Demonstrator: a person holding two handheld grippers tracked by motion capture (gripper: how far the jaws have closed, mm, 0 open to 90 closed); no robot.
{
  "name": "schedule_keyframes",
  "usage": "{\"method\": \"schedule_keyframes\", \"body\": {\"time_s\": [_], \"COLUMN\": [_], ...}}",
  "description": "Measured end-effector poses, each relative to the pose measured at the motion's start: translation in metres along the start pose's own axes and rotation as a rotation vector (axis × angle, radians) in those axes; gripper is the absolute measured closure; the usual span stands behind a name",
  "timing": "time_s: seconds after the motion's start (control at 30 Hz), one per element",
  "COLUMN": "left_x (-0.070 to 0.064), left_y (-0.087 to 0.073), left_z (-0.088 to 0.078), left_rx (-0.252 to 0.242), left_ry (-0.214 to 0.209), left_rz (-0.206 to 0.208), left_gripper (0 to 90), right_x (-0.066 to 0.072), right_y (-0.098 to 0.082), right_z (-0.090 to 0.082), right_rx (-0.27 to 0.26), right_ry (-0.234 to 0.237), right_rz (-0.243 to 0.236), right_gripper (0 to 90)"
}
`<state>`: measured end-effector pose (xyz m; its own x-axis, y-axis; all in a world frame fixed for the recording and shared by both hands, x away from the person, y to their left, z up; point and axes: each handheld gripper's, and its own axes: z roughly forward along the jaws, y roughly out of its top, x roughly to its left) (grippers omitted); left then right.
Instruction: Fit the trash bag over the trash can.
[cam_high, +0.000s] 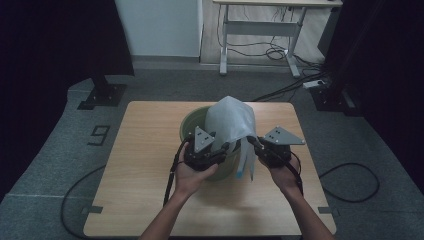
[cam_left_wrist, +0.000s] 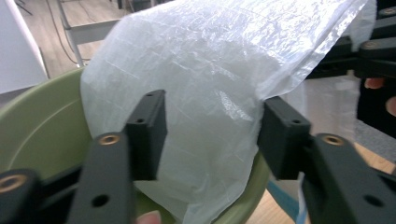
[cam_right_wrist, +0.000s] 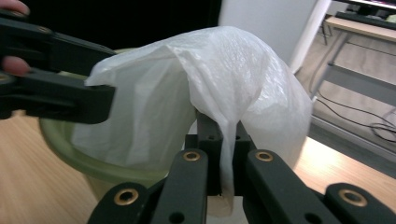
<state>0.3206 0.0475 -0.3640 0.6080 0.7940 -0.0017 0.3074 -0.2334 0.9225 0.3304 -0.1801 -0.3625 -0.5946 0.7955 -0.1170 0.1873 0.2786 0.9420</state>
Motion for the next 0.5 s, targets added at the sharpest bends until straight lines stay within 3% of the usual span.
{"method": "schedule_keyframes", "body": {"time_s": [0.23, 0.27, 0.3, 0.4, 0.5], "left_x": [0.004, 0.006, 0.007, 0.013, 0.016], "left_y": [0.000, 0.000, 0.000, -0.002, -0.003], "left_z": [0.002, 0.002, 0.001, 0.001, 0.001], "left_rx": [0.003, -0.007, -0.011, -0.021, -0.030], "left_ry": [-0.014, -0.024, -0.029, -0.059, -0.072], "left_rz": [-0.016, -0.017, -0.019, -0.038, -0.044], "left_gripper": [70.6, 70.6, 76.7, 82.5, 85.1], "right_x": [-0.002, -0.002, 0.000, 0.010, 0.015], "right_y": [-0.008, -0.010, -0.014, -0.028, -0.038], "right_z": [-0.002, -0.002, -0.004, -0.007, -0.010], "right_rx": [-0.025, -0.029, -0.041, -0.065, -0.085], "right_ry": [0.030, 0.030, 0.010, -0.024, -0.033], "right_rz": [0.036, 0.044, 0.062, 0.057, 0.078], "right_gripper": [77.8, 73.2, 60.0, 44.5, 38.4]}}
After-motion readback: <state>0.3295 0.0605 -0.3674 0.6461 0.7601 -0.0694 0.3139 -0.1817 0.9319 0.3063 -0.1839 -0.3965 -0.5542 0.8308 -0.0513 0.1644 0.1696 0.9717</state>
